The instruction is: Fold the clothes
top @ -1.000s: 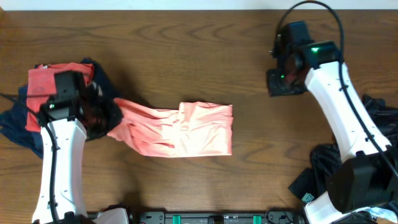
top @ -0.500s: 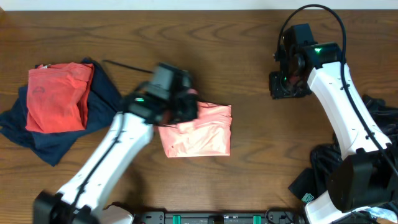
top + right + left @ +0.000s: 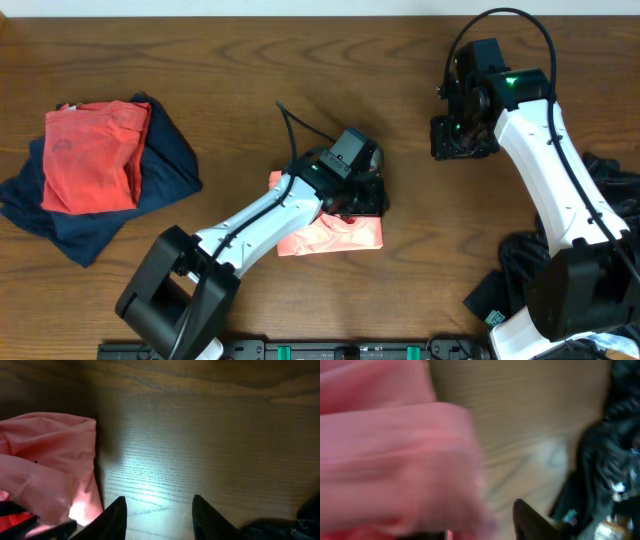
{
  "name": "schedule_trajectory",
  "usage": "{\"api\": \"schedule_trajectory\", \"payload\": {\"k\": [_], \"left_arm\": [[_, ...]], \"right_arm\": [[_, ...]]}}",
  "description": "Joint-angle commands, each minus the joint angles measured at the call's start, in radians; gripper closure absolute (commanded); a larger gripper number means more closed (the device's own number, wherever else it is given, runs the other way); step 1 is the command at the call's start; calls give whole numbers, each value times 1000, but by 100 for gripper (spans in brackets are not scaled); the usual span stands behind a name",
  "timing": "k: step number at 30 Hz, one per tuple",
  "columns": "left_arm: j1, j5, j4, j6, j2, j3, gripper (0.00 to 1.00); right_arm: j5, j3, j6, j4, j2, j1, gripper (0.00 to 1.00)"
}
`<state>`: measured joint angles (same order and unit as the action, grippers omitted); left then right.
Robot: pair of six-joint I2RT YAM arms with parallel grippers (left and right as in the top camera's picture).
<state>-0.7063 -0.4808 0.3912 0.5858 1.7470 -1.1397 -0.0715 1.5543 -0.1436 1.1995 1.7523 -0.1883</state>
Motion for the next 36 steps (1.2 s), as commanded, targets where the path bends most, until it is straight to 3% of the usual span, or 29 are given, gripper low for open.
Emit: {"api": "schedule_trajectory", "payload": {"k": [1,6,11,19,27,30,36], "left_arm": [[47,-122,-3,-79,-79,-22,49],[168,-124,32,-148,-253,-21,49],[324,23,88,-148,-389,-21,41],[459,188,227,-148,-364,6,39],[465,135,253,-144,-167,40,39],[463,101,253,-145,-90,40,39],[451,96,271,-181,7,40,39]], "right_arm": [[-13,-5,19,0,4,-3,59],[-230,-5,172,-4,4,-3,59],[-484,-5,302,-4,4,-22,64],[-567,-14,328,-8,18,-153,79],[-569,-126,324,-87,99,-274,82],[-512,-204,311,-129,140,-280,91],[-138,-319,44,-278,201,-212,98]]}}
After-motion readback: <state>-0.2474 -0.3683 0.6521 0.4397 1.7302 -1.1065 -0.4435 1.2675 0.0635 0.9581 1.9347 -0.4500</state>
